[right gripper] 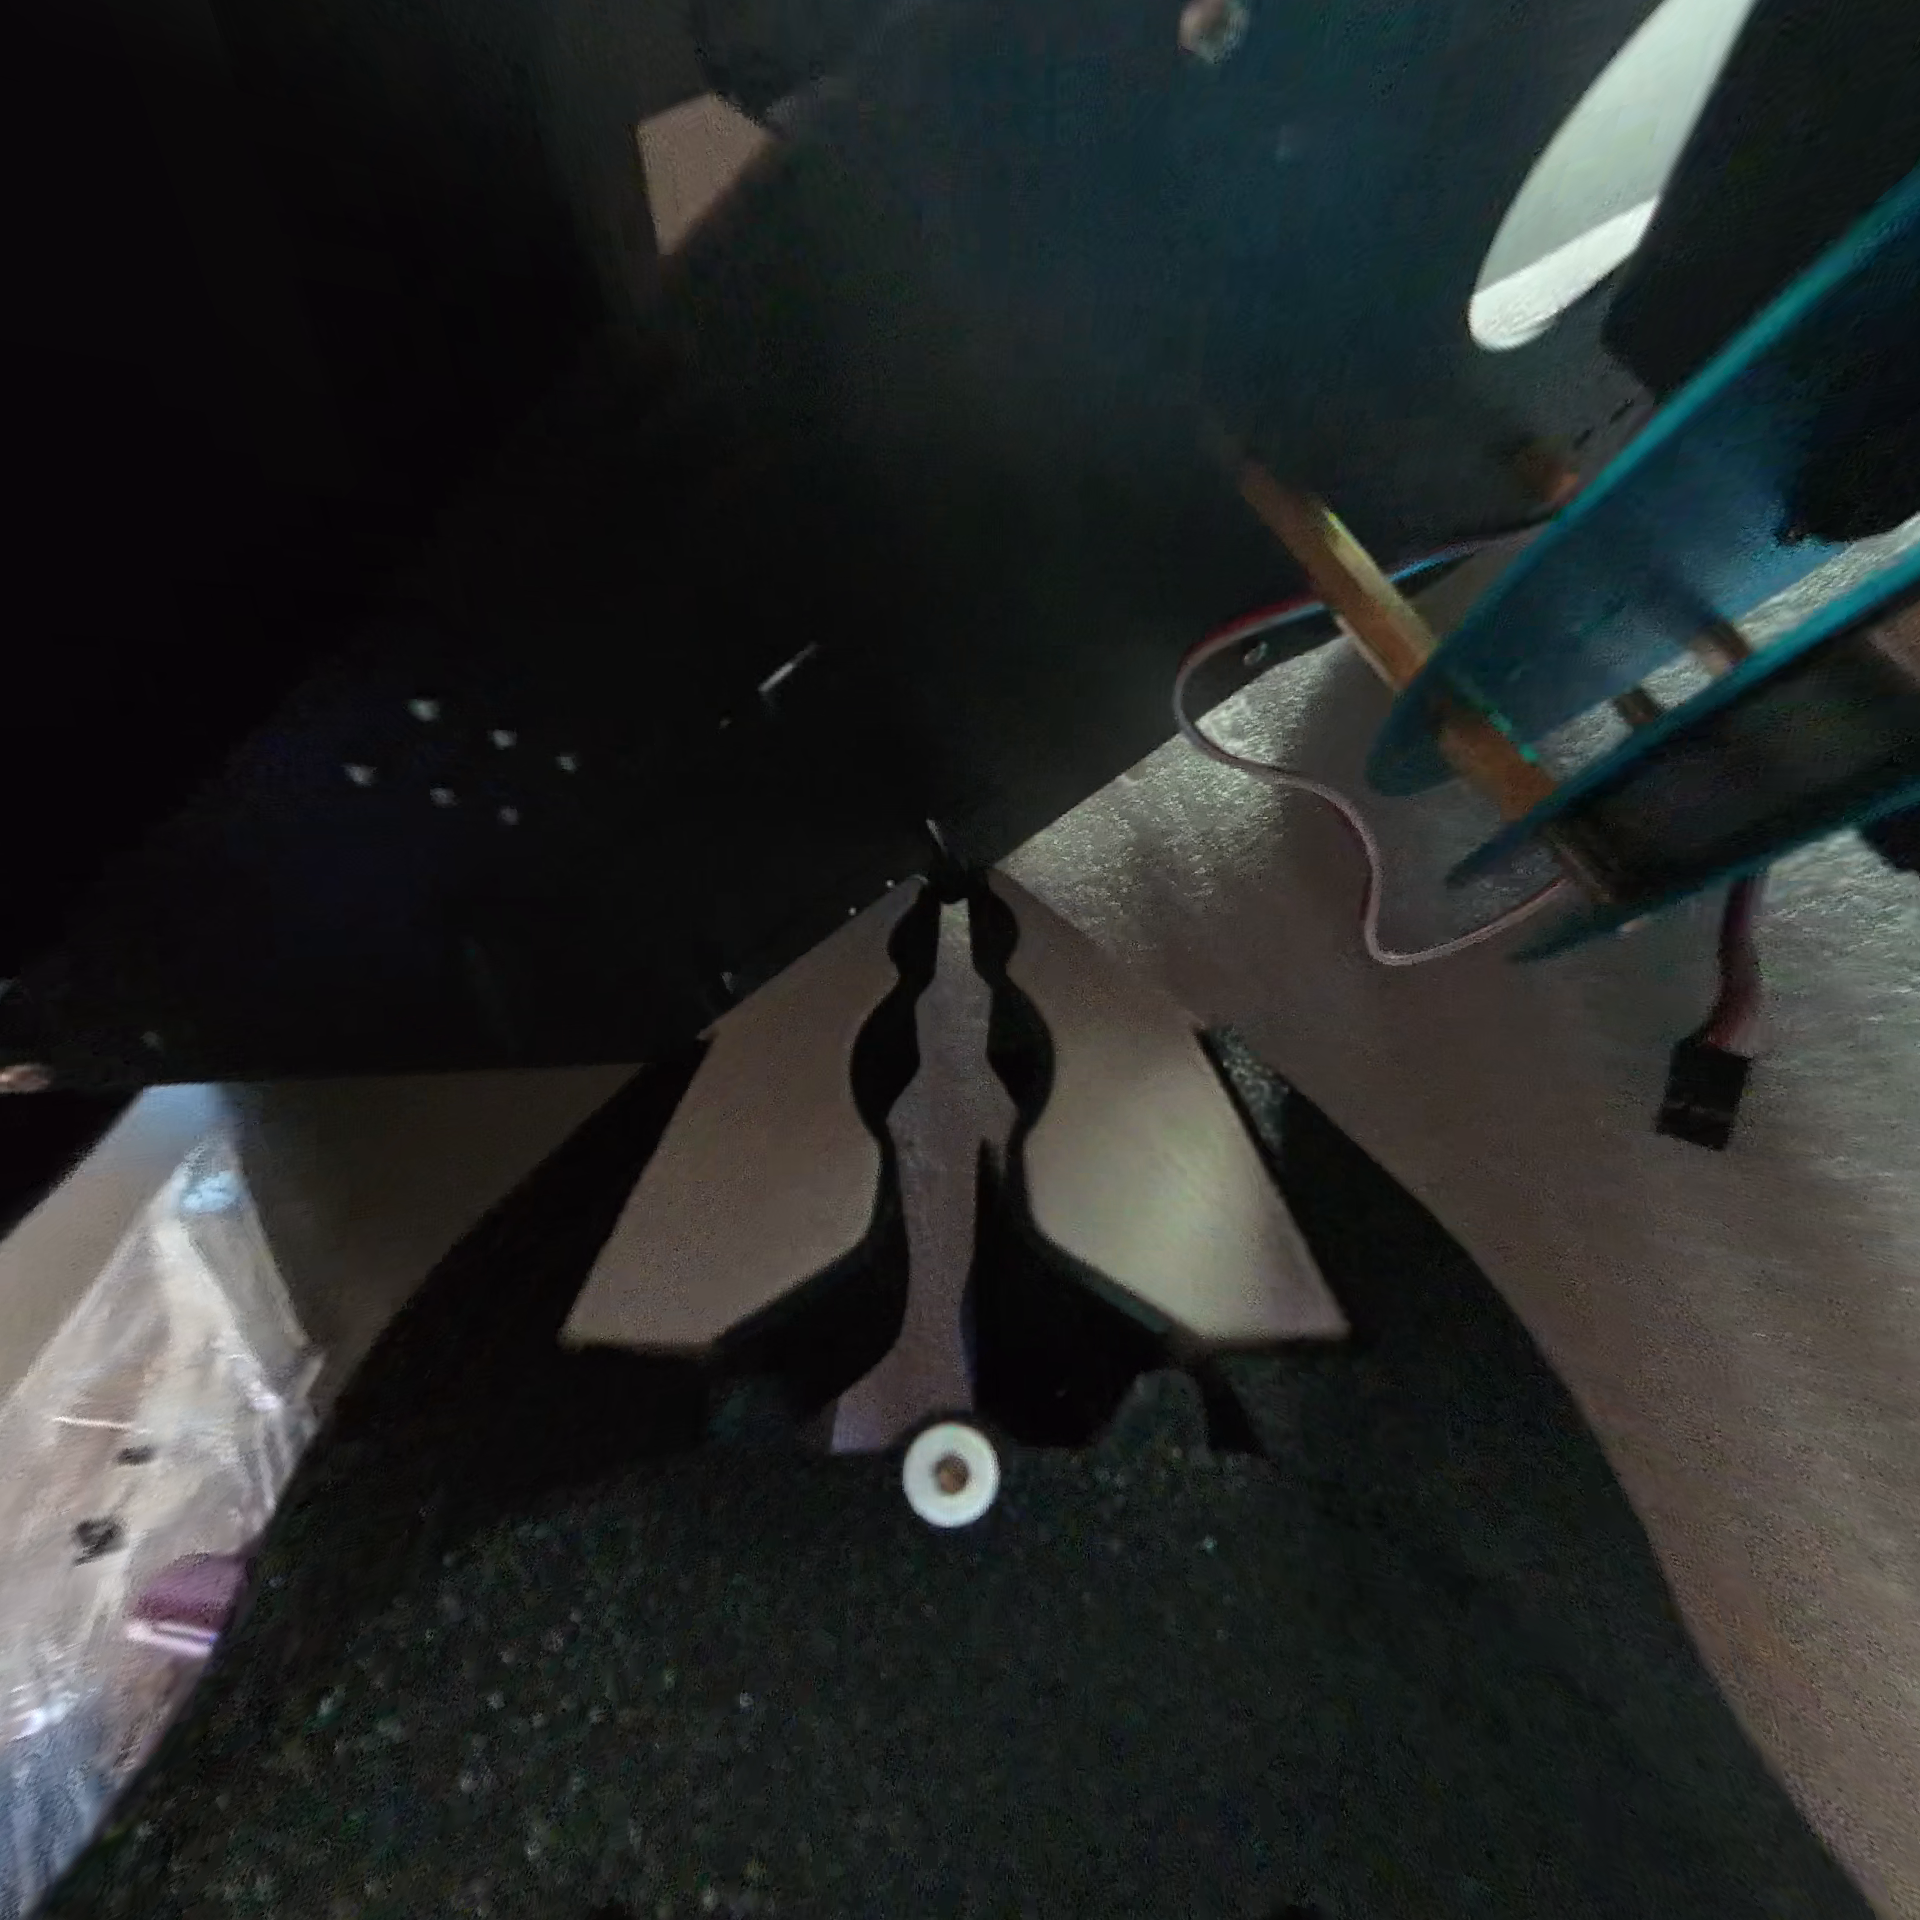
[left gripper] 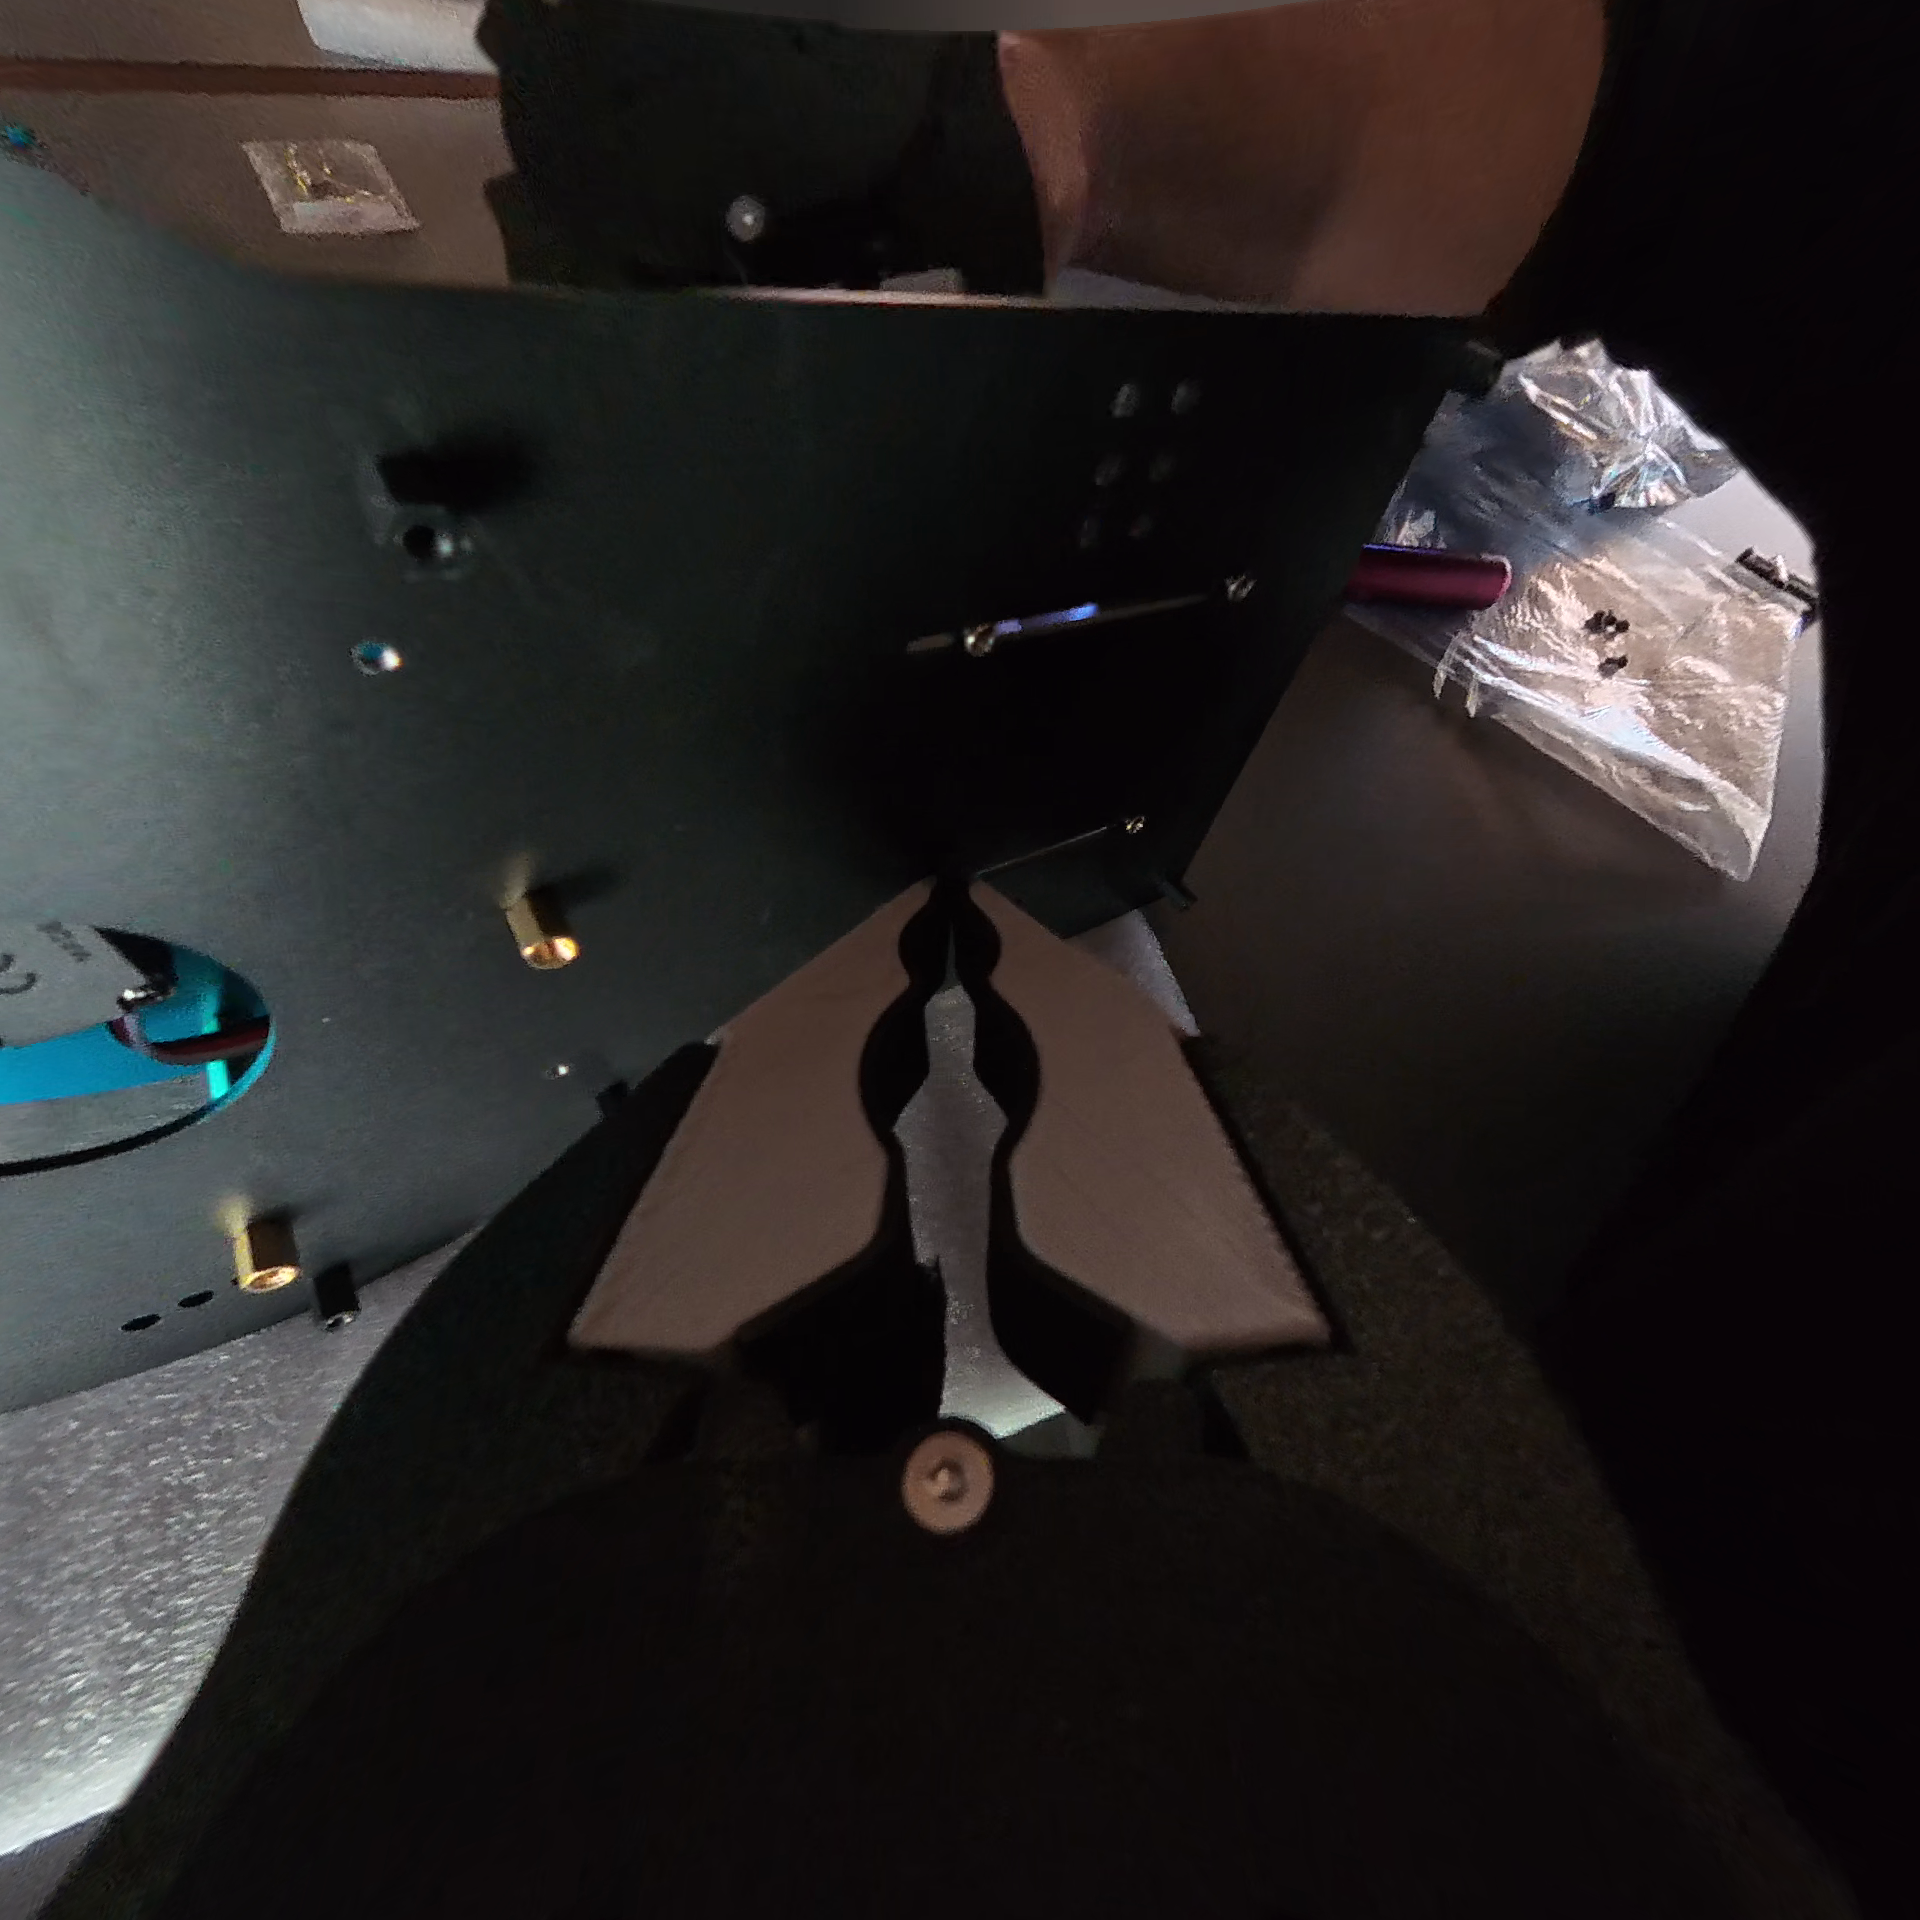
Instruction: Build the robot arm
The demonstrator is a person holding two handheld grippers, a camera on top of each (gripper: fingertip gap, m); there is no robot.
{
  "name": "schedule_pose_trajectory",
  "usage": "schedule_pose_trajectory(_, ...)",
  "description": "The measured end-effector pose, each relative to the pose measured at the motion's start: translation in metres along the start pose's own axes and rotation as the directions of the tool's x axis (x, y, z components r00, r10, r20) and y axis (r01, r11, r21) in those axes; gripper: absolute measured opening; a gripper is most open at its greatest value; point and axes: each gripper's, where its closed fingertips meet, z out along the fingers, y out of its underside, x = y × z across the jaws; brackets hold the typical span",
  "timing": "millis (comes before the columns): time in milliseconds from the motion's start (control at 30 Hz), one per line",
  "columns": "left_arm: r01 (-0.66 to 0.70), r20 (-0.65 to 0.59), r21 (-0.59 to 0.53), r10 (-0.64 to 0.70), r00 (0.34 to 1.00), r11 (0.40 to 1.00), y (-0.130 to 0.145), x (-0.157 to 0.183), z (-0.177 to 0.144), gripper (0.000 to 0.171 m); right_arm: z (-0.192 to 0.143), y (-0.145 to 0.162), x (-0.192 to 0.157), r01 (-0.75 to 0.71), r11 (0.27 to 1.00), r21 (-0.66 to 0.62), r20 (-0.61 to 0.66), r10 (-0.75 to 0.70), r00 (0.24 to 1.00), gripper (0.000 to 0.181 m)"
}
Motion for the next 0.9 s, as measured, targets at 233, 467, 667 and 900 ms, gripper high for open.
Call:
schedule_pose_trajectory(233, 0.008, -0.01, 0.0, -0.008, 1.0, 1.0, 0.0, 0.0, 0.0, 0.0, -0.002, -0.004, -0.004, 0.382, 0.924, -0.006, -0.201, -0.376, 0.905, 0.019)
schedule_pose_trajectory(467, 0.039, -0.019, 0.008, -0.039, 0.999, 0.999, 0.0, 0.0, 0.0, 0.0, -0.001, -0.01, 0.001, 0.616, 0.78, -0.108, -0.368, -0.607, 0.704, 0.007)
schedule_pose_trajectory(667, -0.01, 0.001, -0.001, 0.01, 1.0, 1.0, 0.0, 0.0, 0.001, 0.0, 0.005, -0.002, 0.006, 0.365, 0.927, -0.089, -0.193, -0.375, 0.907, 0.005)
schedule_pose_trajectory(900, -0.089, 0.037, -0.015, 0.09, 0.995, 0.996, 0.0, -0.001, 0.002, 0.0, 0.005, 0.0, -0.002, -0.132, 0.991, -0.037, 0.135, 0.136, 0.981, 0.004)
